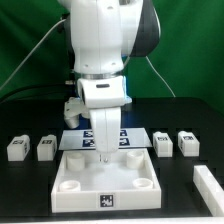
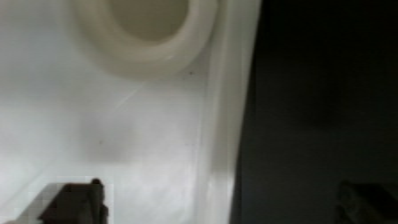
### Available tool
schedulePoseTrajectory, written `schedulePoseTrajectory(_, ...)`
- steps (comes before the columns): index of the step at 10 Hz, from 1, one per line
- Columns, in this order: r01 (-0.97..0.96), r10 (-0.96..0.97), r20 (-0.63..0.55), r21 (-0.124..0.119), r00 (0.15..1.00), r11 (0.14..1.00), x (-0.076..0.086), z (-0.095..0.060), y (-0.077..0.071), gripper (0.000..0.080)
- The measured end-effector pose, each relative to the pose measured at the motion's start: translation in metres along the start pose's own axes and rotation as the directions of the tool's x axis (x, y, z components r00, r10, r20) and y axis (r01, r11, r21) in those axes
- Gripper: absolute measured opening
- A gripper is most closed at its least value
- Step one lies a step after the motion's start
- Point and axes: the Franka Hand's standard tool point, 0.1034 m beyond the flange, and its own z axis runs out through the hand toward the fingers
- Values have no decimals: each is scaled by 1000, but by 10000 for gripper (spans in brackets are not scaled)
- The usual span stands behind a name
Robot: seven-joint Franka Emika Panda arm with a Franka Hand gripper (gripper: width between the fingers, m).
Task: Assemble one leg
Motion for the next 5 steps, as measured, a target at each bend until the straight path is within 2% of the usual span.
schedulePoseTrajectory(1, -18, 18, 0, 2, 1000, 1000, 5, 1, 0, 650)
schedulePoseTrajectory(2, -19, 19, 0, 1, 1000, 1000, 3, 1, 0, 522)
schedulePoseTrajectory(3, -24, 24, 0, 2, 1000, 1000, 1, 1, 0, 522)
schedulePoseTrajectory(5, -25, 25, 0, 2, 1000, 1000, 1, 1, 0, 249)
